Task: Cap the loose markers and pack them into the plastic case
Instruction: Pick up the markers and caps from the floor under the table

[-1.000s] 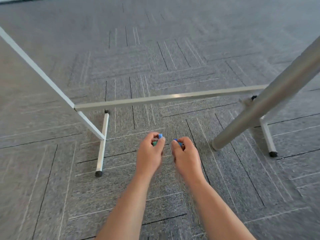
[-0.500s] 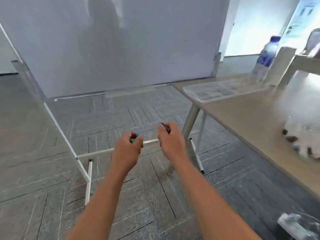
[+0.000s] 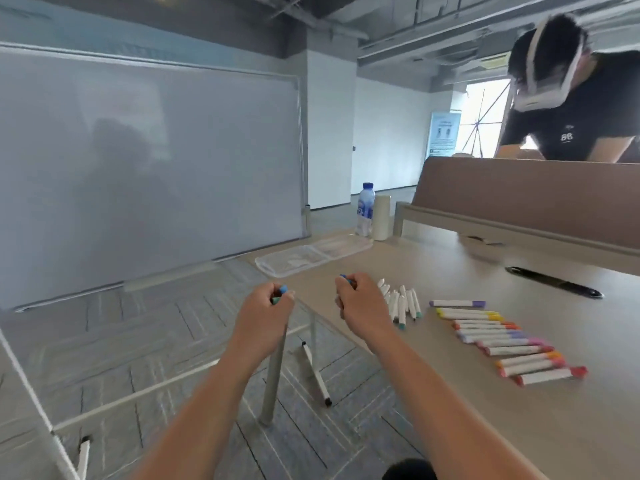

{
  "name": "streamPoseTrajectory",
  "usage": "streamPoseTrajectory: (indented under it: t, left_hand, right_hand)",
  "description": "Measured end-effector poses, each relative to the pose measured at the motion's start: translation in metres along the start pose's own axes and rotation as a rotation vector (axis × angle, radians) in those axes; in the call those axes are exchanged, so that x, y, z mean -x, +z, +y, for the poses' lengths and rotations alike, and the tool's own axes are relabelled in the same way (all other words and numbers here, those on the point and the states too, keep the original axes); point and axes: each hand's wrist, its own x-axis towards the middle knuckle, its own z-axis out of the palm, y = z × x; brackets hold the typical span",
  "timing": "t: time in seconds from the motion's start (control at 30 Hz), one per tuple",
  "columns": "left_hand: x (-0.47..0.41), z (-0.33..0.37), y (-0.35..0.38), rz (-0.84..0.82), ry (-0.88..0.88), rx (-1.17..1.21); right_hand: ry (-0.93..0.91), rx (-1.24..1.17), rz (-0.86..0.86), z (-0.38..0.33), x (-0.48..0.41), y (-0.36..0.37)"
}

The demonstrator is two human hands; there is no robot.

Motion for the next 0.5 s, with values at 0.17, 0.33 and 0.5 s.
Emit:
streamPoseTrajectory:
  t: [0.17,0.33,0.5]
  left_hand:
    - [-0.011,0.026,0.062,-0.168,0.03,-0.075]
    - [-0.025,0.016,0.12,-0.353,0.053,-0.246]
    - [-0.036,-0.001,0.148,-0.449,0.158,-0.463]
  right_hand:
    - [0.058,0.185,0.078,0.026,-0.014,-0.064]
    - [0.12,0.435,0.041,0.062,-0.021,-0.095]
    - [0.139,0.741,-0.024,0.093,-0.027,-0.098]
